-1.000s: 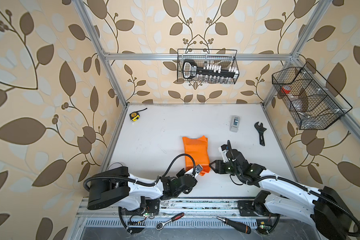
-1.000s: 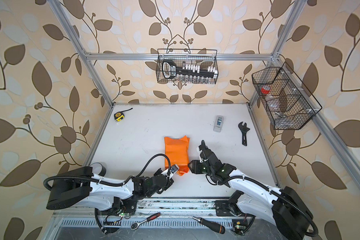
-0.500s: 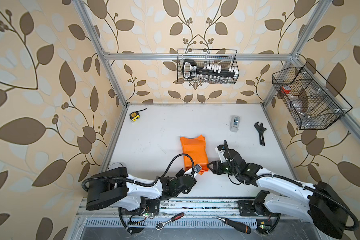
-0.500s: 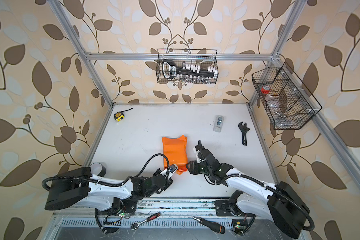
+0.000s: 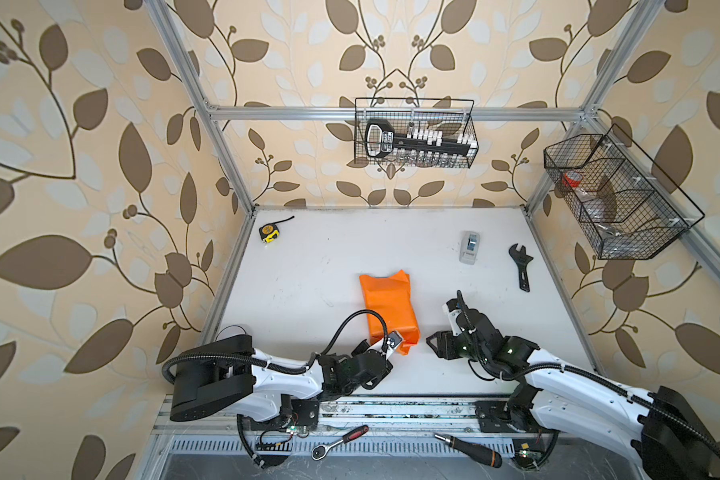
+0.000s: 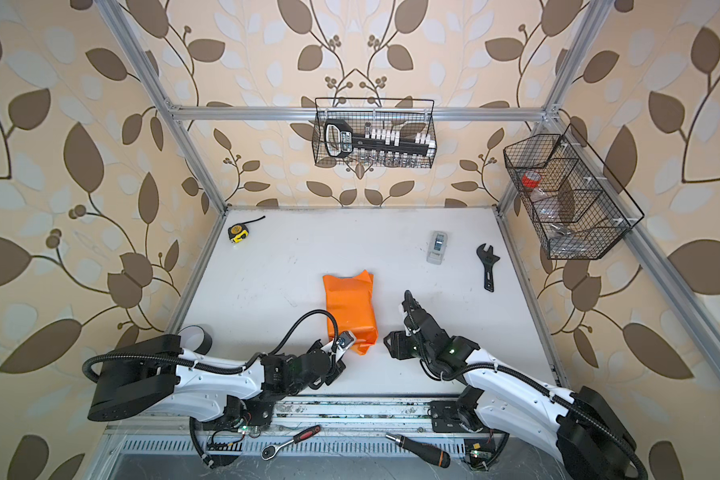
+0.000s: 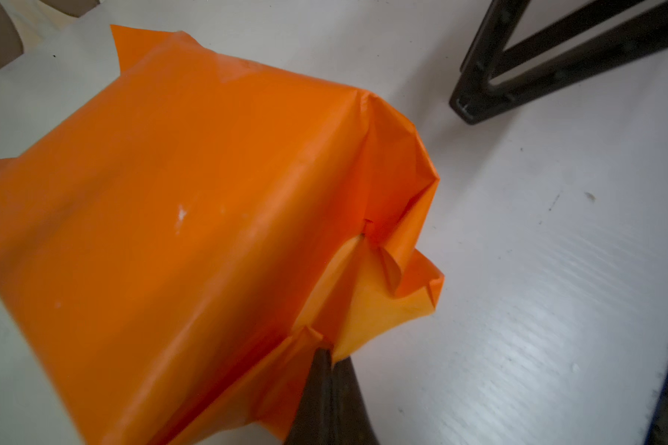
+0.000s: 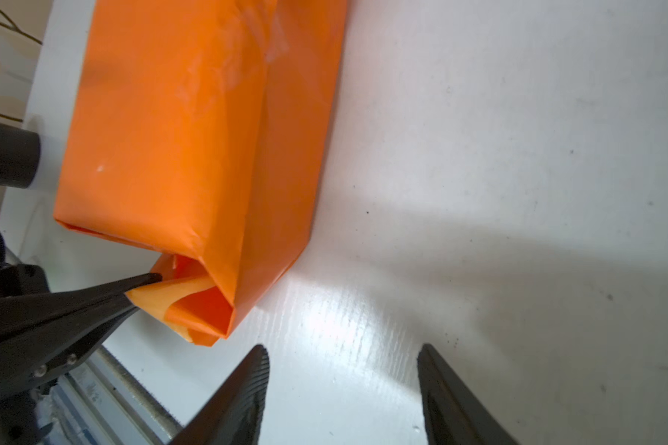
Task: Wrap a gift box in wrapping paper
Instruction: Fifth fold the wrapping paper around the gift box.
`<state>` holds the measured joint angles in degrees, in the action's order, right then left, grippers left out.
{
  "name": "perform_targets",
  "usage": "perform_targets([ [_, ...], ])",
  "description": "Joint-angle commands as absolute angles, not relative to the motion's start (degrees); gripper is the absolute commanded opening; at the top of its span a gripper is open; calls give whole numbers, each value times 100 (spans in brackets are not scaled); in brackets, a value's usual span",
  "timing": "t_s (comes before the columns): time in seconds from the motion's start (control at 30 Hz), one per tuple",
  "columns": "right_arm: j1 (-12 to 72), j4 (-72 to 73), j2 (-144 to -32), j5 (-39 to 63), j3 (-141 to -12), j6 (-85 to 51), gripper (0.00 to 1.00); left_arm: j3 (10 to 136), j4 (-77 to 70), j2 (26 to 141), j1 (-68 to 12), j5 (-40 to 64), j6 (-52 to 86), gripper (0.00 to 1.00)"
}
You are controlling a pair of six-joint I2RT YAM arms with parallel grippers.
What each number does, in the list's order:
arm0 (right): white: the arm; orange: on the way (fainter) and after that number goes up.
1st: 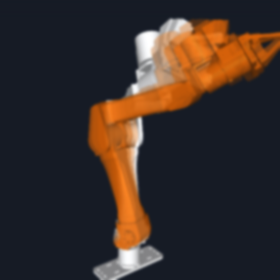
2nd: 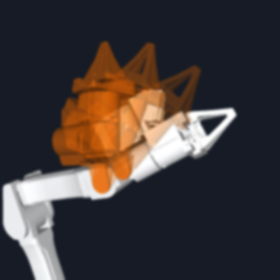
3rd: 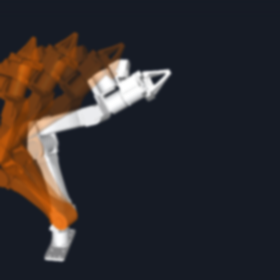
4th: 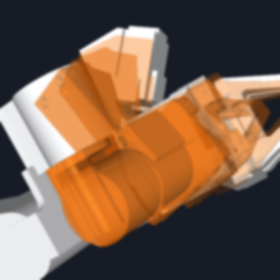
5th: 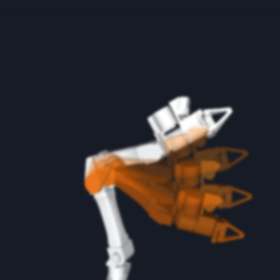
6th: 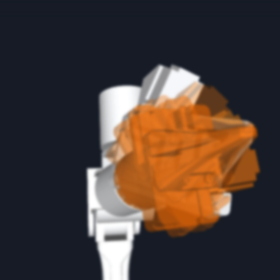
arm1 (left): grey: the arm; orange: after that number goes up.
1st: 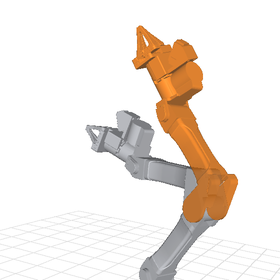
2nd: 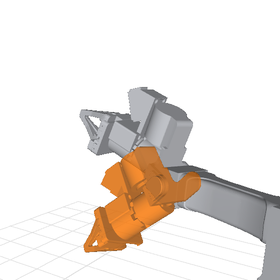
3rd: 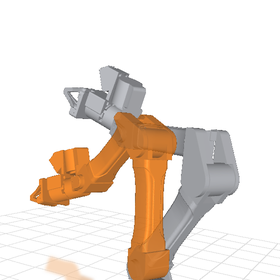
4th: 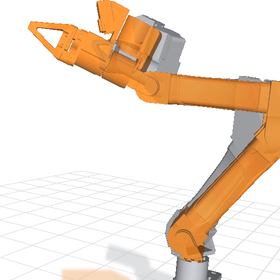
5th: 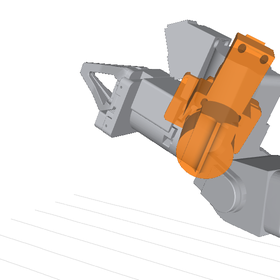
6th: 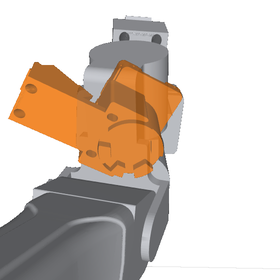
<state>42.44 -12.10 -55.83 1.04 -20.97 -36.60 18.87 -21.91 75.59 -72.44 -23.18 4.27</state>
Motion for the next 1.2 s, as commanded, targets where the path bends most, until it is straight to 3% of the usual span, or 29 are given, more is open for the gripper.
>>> perform_targets([
  [0.0,4412,-998,-5929,-31,-2087,-3685,62,2157,-1833,7708,-7342,-1938,549,0],
  [0.77,5131,492,-7743,-160,-2645,-4260,63,2415,-1875,8524,-7611,-2118,745,0],
  [1.17,5348,645,-8030,-723,-2634,-4659,61,2193,-2078,7589,-7611,-2528,743,0],
])
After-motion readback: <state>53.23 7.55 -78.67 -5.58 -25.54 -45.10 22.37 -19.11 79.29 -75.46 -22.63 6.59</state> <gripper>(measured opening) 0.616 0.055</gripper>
